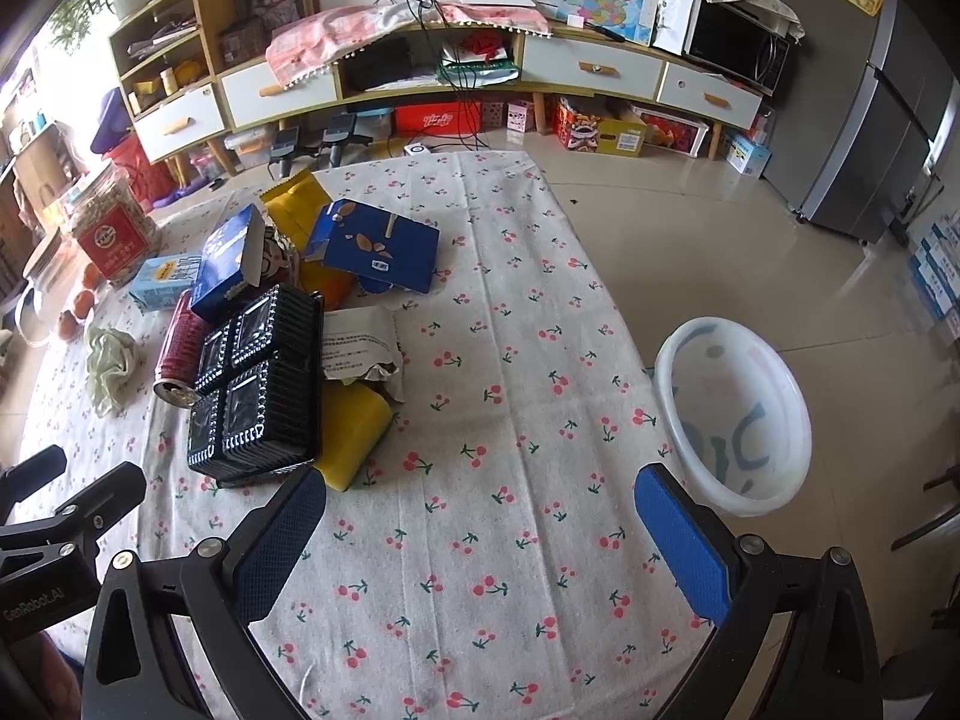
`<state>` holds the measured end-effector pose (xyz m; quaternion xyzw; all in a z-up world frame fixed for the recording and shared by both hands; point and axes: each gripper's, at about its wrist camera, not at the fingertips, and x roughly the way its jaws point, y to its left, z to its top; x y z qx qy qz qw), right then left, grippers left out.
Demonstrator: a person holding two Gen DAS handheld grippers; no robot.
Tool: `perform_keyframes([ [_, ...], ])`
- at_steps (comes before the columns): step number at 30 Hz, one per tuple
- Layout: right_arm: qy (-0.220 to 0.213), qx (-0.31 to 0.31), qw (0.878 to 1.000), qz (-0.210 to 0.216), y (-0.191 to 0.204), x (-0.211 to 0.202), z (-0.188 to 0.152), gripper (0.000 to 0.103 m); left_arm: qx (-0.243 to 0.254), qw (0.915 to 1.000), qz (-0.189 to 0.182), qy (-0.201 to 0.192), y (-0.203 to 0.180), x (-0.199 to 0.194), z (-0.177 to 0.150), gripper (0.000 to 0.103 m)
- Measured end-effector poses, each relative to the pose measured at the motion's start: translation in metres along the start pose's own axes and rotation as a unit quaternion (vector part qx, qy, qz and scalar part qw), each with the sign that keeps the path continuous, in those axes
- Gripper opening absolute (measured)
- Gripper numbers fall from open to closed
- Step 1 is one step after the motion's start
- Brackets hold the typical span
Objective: Collect trash
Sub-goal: 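Reach the left tool to the crumpled white tissue while the right tool grasps the white paper wrapper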
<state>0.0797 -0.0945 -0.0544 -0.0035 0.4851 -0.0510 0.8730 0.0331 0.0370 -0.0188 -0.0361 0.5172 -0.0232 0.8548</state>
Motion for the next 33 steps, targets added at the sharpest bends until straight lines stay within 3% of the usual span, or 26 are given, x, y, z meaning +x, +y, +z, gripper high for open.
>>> perform_keyframes([
  [14,-0.019,-0.028,0.999,0.012,0.013,-0.003,0.017,0.103,-0.019,0.9998,0.007,-0.005,0.021,0.003,0.012,0.103],
  [19,-0.021,-0.068,0.996,0.062,0.028,-0.006,0.061,0.103,-0.051,0.9980,0.031,-0.020,0.060,0.003,0.041,0.103],
  [25,0.057,-0.050,0.980,0.182,0.034,0.039,0.109,0.103,-0.108,0.9926,0.049,-0.028,0.112,0.008,0.067,0.103],
  [30,0.092,-0.028,0.973,0.212,0.038,0.074,0.107,0.093,-0.136,0.9895,0.044,-0.022,0.135,0.021,0.069,0.102],
  [33,0.112,-0.017,0.966,0.233,0.040,0.085,0.099,0.087,-0.130,0.9911,0.031,0.003,0.135,0.039,0.068,0.098],
])
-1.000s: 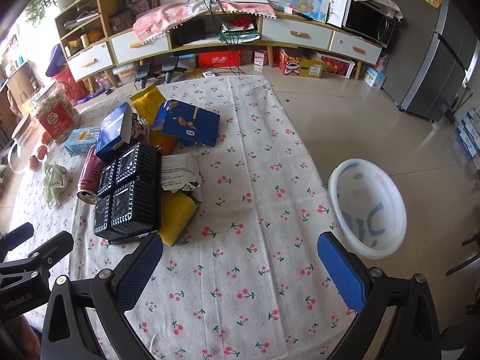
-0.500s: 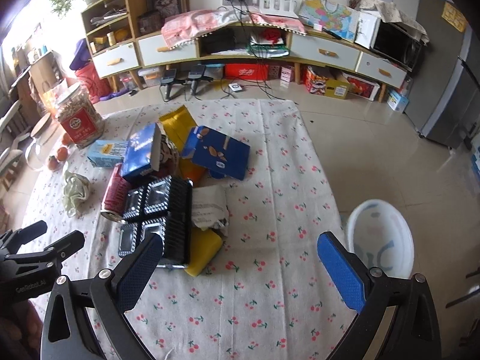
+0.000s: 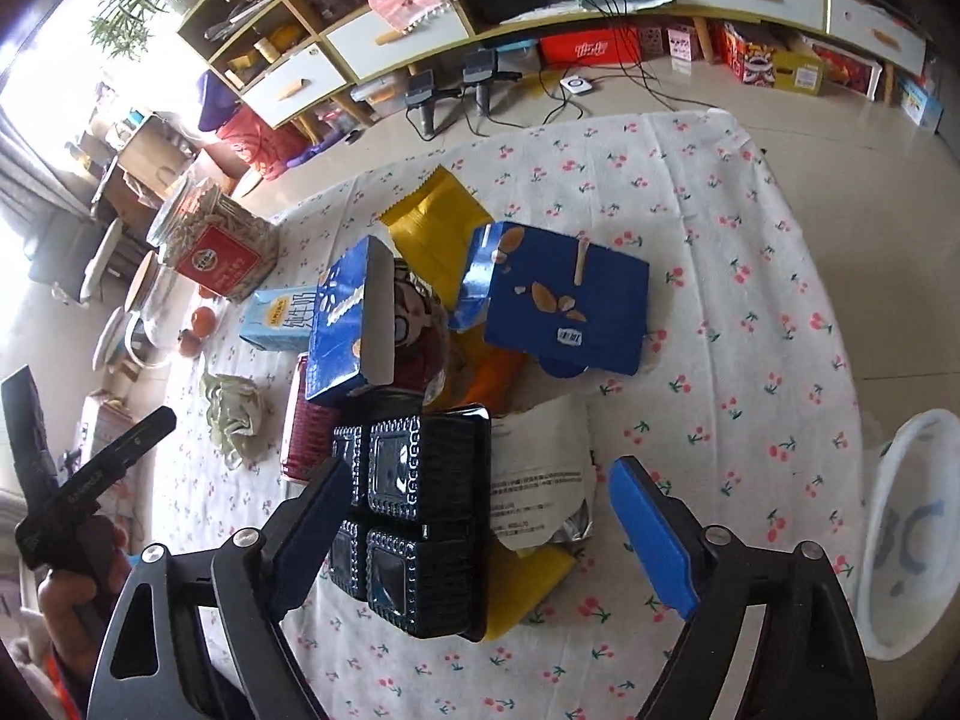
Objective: Collect trash
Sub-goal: 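Reach the left tool to the crumpled white tissue while the right tool grasps the white paper wrapper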
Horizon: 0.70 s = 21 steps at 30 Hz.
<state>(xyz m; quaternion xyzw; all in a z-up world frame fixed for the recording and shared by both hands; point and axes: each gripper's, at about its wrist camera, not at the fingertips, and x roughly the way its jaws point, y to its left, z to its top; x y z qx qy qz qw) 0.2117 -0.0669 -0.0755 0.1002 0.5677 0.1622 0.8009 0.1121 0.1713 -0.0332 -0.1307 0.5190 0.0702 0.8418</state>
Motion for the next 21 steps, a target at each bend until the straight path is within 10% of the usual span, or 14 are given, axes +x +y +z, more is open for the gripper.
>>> perform_keyframes([
  [9,0.017,0.055,0.998,-0.003,-0.040,0.023,0.003,0.072,0.014,0.9988,0.032,0.035,-0.011,0.045,0.004,0.082],
  [15,0.048,0.098,0.994,0.033,-0.061,0.048,-0.001,0.060,0.008,0.9986,0.027,0.045,-0.009,0.060,0.003,0.052],
  [19,0.054,0.110,0.990,0.068,-0.061,0.052,-0.002,0.025,0.001,0.9993,0.017,0.034,-0.009,0.051,0.005,0.008],
  [21,0.044,0.104,0.991,0.068,-0.059,0.046,-0.002,0.004,-0.009,0.9994,0.008,0.034,-0.004,0.047,0.005,0.008],
])
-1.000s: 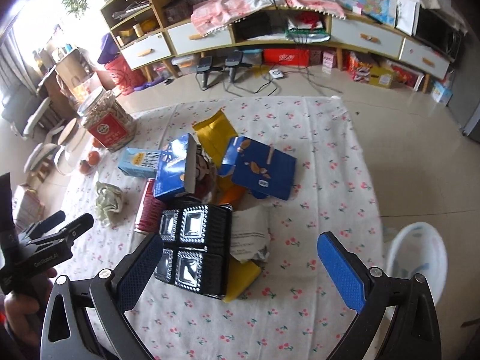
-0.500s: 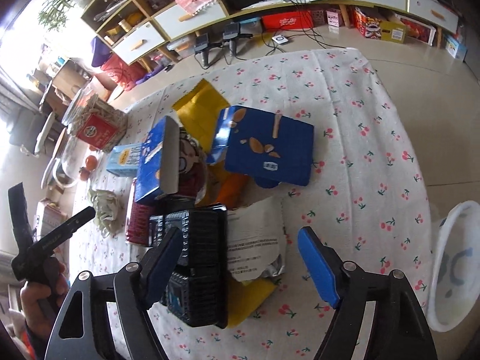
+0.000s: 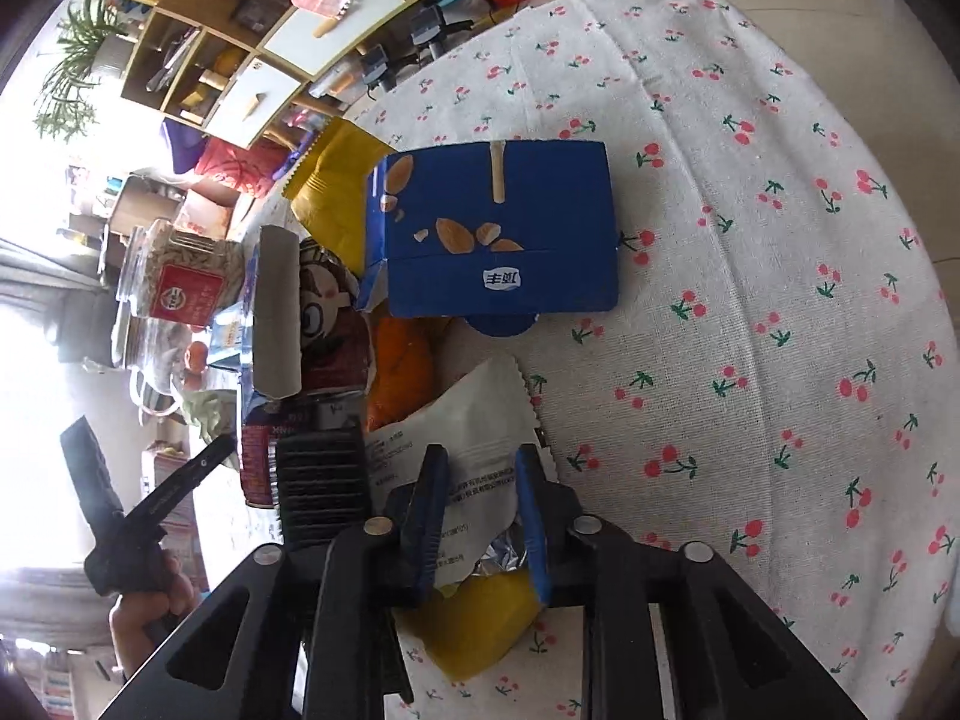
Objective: Collect trash
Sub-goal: 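Reach the left tool to the crumpled white tissue while the right tool grasps the white paper wrapper, then carry the tissue and wrapper to the white basin and release both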
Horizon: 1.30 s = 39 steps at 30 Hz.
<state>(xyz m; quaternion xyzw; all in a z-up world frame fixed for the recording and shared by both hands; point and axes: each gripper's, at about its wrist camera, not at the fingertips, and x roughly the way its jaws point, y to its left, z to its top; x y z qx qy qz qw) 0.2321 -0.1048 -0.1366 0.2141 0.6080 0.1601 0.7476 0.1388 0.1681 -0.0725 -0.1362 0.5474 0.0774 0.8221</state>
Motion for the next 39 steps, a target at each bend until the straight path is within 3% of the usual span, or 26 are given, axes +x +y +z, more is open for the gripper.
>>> perform_keyframes([
  [9,-0.038,-0.029,0.999,-0.011,0.012,-0.021,-0.008,0.002,-0.011,0.9994,-0.031,-0.013,0.010,-0.017,-0.007,0.008],
  [12,-0.041,-0.017,0.999,-0.024,0.005,-0.020,-0.008,0.007,-0.010,0.9992,-0.036,-0.017,0.011,-0.020,-0.008,0.008],
  [14,-0.019,0.017,0.999,-0.022,-0.006,-0.011,-0.011,0.029,-0.003,0.9993,-0.030,-0.021,0.008,-0.021,-0.009,0.008],
  [15,-0.008,0.040,0.999,-0.011,-0.013,-0.006,-0.012,0.053,-0.003,0.9992,-0.033,-0.021,0.008,-0.021,-0.010,0.008],
  [16,-0.004,0.062,0.998,0.009,-0.020,-0.003,-0.014,0.060,-0.005,0.9991,-0.038,-0.020,0.009,-0.022,-0.010,0.008],
  [18,0.003,0.097,0.994,0.047,-0.028,0.005,-0.015,0.059,-0.007,0.9988,-0.045,-0.021,0.009,-0.024,-0.011,0.008],
  [21,-0.010,0.100,0.994,0.041,-0.025,0.014,-0.014,0.059,0.001,0.9988,-0.041,-0.028,0.006,-0.027,-0.012,0.008],
  [24,-0.024,0.077,0.996,0.031,-0.012,0.017,-0.016,0.033,0.001,0.9985,-0.046,-0.030,0.007,-0.030,-0.012,0.008],
  [29,-0.060,0.045,0.997,0.035,0.004,-0.007,-0.021,0.016,0.001,0.9978,-0.057,-0.034,0.007,-0.035,-0.013,0.008],
  [35,-0.127,-0.010,0.992,0.004,0.021,-0.050,-0.028,0.016,0.014,0.9954,-0.075,-0.058,-0.001,-0.054,-0.015,0.008],
  [39,-0.146,-0.014,0.989,0.003,0.014,-0.075,-0.031,0.016,0.020,0.9918,-0.105,-0.070,-0.011,-0.067,-0.019,0.008],
])
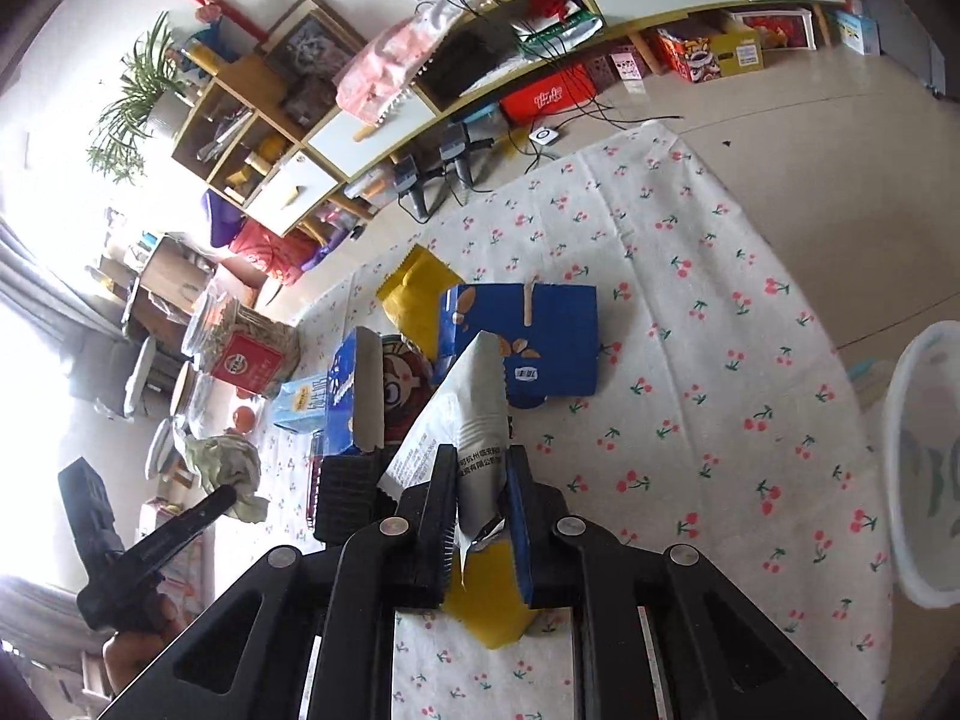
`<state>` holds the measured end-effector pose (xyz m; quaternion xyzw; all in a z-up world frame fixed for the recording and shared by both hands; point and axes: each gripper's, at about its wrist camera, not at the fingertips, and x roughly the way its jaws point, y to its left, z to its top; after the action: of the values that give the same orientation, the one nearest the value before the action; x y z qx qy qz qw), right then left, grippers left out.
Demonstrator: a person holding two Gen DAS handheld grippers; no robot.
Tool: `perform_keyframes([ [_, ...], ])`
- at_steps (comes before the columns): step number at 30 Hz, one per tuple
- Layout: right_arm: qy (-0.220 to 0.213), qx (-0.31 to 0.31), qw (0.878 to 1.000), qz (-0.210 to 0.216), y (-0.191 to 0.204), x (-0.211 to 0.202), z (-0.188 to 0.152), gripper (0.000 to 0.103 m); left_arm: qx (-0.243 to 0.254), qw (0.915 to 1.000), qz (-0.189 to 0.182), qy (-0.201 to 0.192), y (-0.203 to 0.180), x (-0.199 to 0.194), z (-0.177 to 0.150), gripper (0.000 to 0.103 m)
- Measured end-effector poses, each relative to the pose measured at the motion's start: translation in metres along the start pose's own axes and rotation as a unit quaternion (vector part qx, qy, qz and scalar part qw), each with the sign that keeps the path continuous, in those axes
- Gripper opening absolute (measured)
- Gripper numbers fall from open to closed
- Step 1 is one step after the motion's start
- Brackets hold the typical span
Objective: Collect trash
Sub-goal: 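Carry the tissue and wrapper to the white basin and release both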
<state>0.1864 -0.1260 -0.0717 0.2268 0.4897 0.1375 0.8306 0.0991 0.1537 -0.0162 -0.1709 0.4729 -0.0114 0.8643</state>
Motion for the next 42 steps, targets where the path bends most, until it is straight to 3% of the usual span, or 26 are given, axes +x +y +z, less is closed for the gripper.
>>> perform_keyframes([
  [7,-0.040,0.033,0.999,-0.009,-0.040,-0.052,0.013,0.016,0.044,0.9974,-0.053,-0.019,-0.056,-0.015,-0.004,0.008],
  [10,-0.057,0.046,0.996,-0.053,-0.064,-0.074,0.016,0.017,0.084,0.9921,-0.093,-0.006,-0.100,-0.013,-0.009,0.008],
  [13,-0.063,0.074,0.990,-0.101,-0.098,-0.095,0.018,0.018,0.130,0.9817,-0.137,0.027,-0.156,0.003,-0.021,0.008],
  [17,-0.058,0.123,0.975,-0.175,-0.152,-0.113,0.018,0.019,0.168,0.9618,-0.197,0.090,-0.230,0.038,-0.047,0.008],
  [22,-0.044,0.172,0.965,-0.192,-0.205,-0.131,0.013,0.023,0.194,0.9384,-0.249,0.140,-0.306,0.086,-0.083,0.008],
  [30,-0.027,0.184,0.955,-0.232,-0.232,-0.140,0.006,0.031,0.219,0.9248,-0.245,0.192,-0.366,0.149,-0.116,0.011],
  [32,-0.021,0.189,0.951,-0.243,-0.236,-0.139,0.005,0.034,0.230,0.9230,-0.238,0.196,-0.367,0.146,-0.122,0.026],
  [34,-0.019,0.194,0.950,-0.244,-0.241,-0.140,0.005,0.038,0.235,0.9235,-0.235,0.190,-0.364,0.141,-0.122,0.045],
  [35,-0.019,0.198,0.949,-0.243,-0.242,-0.141,0.004,0.040,0.237,0.9247,-0.233,0.185,-0.364,0.138,-0.122,0.049],
  [42,-0.030,0.189,0.954,-0.230,-0.231,-0.141,0.007,0.042,0.234,0.9353,-0.208,0.166,-0.327,0.115,-0.104,0.049],
])
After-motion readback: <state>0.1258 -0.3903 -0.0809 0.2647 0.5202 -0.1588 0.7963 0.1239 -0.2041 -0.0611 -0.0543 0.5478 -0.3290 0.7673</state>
